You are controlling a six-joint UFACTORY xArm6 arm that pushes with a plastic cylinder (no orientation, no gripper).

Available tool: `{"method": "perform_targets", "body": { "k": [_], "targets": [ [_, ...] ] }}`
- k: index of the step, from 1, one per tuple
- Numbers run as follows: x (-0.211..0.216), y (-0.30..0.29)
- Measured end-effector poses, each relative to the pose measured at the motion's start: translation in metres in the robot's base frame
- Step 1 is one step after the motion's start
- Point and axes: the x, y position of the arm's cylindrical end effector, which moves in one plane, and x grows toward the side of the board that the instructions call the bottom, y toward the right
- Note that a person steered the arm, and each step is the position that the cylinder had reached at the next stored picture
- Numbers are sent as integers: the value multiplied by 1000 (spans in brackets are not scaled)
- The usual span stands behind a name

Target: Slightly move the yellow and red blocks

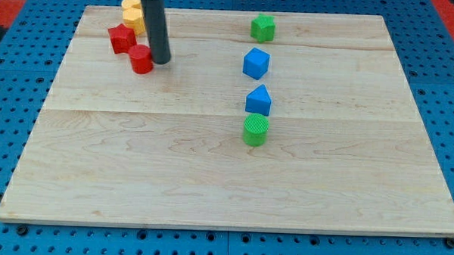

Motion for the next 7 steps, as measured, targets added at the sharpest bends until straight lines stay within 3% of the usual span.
{"method": "perform_targets", "body": {
  "k": [2, 3, 5, 6, 7],
  "targets": [
    [1, -38],
    [7, -4],
    [-61, 45],
    [-100, 31],
    [-112, 4]
  ]
}}
